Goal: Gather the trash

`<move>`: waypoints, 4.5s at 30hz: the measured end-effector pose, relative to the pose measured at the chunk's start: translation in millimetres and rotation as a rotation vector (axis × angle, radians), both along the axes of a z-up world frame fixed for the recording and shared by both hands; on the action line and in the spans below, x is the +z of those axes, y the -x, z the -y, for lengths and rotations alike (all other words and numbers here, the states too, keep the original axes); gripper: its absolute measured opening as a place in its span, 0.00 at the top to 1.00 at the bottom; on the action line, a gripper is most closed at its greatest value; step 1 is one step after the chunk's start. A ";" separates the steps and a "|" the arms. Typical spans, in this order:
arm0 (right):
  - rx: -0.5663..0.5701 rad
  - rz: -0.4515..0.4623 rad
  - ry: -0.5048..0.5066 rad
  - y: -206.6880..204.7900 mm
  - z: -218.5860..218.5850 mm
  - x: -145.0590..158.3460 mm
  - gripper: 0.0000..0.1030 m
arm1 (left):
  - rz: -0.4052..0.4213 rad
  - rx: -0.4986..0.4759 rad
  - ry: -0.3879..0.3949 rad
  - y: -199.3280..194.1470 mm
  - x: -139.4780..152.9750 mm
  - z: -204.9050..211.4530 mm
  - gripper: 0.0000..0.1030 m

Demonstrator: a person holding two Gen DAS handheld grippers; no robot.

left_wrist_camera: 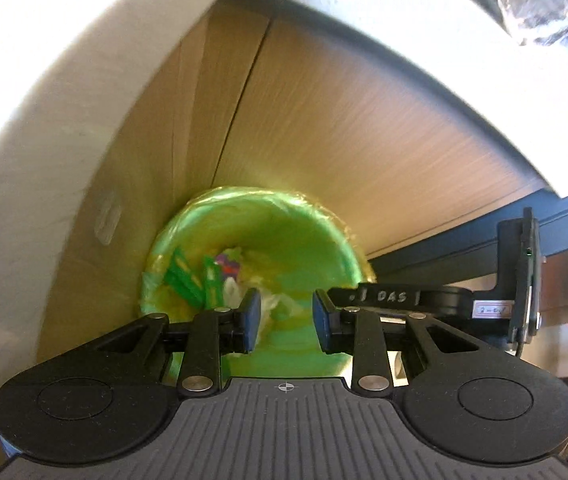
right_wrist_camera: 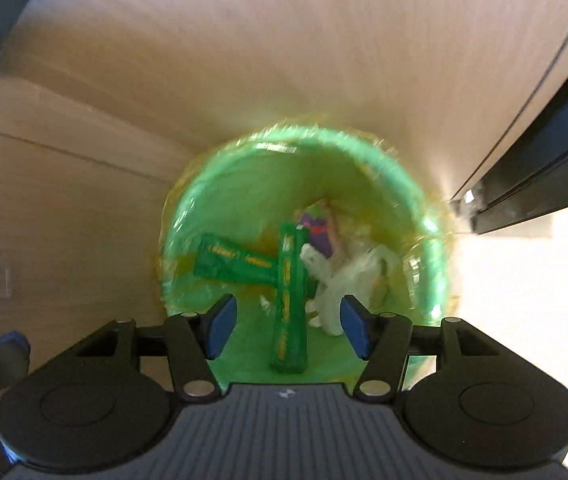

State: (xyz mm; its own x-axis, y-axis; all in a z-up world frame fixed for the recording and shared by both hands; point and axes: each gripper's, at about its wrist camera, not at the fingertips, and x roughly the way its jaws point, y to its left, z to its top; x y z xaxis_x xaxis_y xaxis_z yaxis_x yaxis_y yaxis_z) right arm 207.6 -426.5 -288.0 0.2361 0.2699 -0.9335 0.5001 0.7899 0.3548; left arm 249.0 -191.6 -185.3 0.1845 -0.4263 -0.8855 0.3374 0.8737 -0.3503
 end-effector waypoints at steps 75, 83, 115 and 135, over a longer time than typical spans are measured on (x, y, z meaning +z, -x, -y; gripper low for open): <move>0.293 0.388 0.090 -31.7 -118.2 174.6 0.38 | 0.400 0.362 0.254 15.1 153.4 -201.8 0.62; 0.418 0.501 -0.091 -16.7 -132.3 202.4 0.56 | 0.427 0.433 0.251 17.6 162.2 -219.4 0.63; 0.644 0.659 0.078 -62.7 -204.7 291.8 0.35 | 0.361 0.594 0.236 54.6 166.5 -270.7 0.75; 0.833 0.762 0.043 -178.9 -249.5 345.6 0.20 | 0.465 0.805 0.153 -3.1 175.6 -280.7 0.69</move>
State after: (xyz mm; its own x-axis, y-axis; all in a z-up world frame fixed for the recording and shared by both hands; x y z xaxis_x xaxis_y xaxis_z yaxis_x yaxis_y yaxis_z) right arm 386.5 -177.1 57.5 0.5092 0.5805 -0.6354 -0.5230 0.7950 0.3071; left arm 252.1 89.1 -9.7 0.7952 -0.1225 -0.5938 -0.2126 0.8608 -0.4624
